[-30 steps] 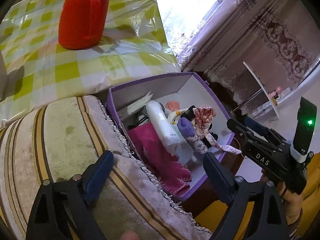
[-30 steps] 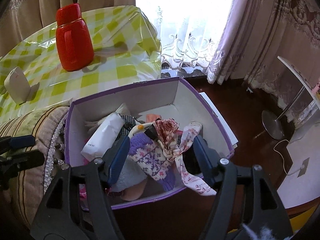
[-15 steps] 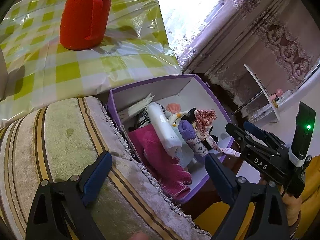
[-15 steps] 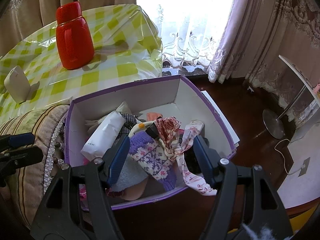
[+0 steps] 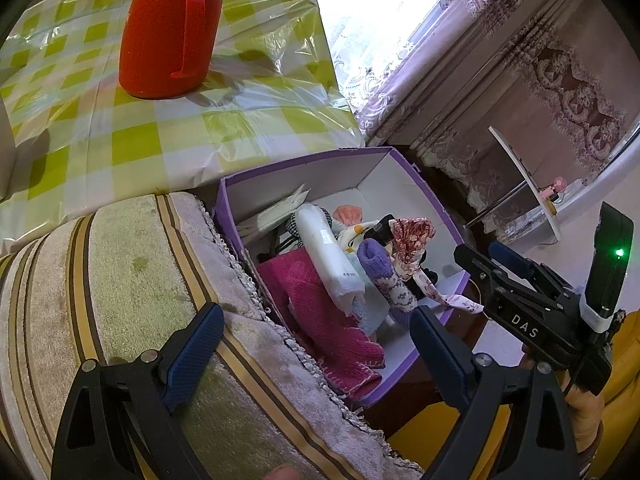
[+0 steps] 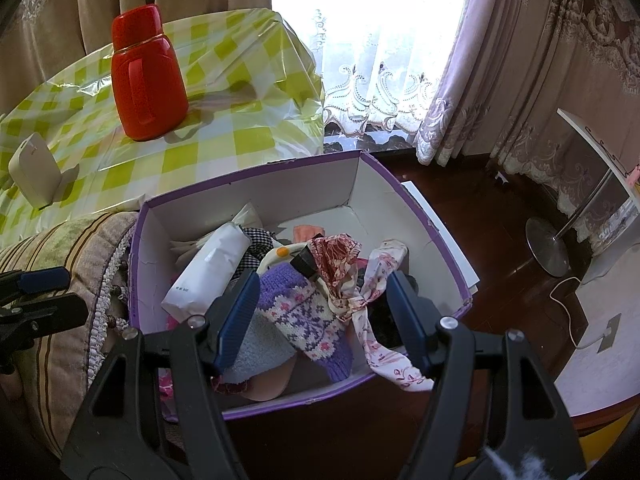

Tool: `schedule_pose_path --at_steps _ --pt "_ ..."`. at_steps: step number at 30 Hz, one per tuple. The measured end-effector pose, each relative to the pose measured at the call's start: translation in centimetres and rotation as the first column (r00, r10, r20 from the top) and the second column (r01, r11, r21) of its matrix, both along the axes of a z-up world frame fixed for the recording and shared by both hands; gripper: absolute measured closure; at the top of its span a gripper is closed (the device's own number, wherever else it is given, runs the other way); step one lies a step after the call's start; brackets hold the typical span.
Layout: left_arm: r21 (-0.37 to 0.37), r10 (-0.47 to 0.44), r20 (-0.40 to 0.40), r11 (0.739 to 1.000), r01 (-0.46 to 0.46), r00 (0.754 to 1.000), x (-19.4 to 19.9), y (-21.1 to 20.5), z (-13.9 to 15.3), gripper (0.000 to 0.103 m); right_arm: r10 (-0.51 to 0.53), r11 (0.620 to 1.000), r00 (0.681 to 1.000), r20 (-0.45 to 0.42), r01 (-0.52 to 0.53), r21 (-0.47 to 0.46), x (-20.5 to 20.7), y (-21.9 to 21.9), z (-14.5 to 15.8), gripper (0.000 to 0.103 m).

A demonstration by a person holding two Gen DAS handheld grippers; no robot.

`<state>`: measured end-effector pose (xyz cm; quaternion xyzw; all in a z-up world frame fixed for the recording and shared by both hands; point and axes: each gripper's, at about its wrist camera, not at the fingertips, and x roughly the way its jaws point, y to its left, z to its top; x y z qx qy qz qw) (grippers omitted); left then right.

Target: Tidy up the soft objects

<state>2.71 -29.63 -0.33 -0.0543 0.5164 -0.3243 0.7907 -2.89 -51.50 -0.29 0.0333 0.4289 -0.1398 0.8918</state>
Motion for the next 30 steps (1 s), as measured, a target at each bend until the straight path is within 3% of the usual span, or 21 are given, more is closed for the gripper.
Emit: schedule_pose_path --at_steps 30 --pt "0.003 -0.003 -0.003 1.0 0.003 1.0 0.09 -0.07 -0.11 0.006 -0.002 1.0 1.0 -0.004 0.002 0.007 -0.17 0.11 -0.26 0.034"
